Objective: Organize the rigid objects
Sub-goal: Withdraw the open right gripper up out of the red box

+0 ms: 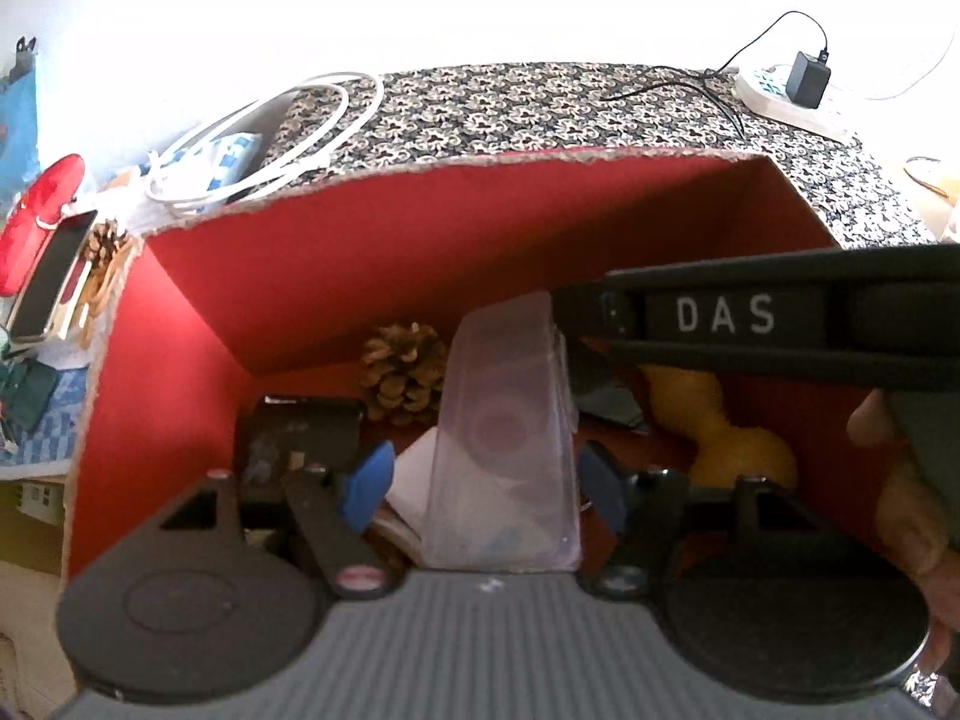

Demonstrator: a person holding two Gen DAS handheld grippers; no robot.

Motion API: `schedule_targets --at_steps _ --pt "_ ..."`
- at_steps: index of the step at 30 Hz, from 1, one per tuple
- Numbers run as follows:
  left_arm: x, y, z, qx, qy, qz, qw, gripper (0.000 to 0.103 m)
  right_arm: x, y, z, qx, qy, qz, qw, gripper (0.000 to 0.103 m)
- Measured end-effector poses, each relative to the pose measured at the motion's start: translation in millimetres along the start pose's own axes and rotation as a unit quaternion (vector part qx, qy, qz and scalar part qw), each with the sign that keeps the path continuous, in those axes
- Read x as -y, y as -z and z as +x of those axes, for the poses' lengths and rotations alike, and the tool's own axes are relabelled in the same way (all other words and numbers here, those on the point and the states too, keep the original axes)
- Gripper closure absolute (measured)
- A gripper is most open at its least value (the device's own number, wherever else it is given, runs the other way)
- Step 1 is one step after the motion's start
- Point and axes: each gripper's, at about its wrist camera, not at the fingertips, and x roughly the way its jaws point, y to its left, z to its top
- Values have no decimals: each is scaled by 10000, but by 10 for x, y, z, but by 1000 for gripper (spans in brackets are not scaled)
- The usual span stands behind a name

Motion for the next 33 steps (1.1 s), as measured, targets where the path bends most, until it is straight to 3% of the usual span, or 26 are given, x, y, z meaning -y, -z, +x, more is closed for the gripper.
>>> schedule_targets --at_steps 33 --pt "43 27 -17 178 -130 161 9996 35 13 -10 14 17 191 -35 9998 79"
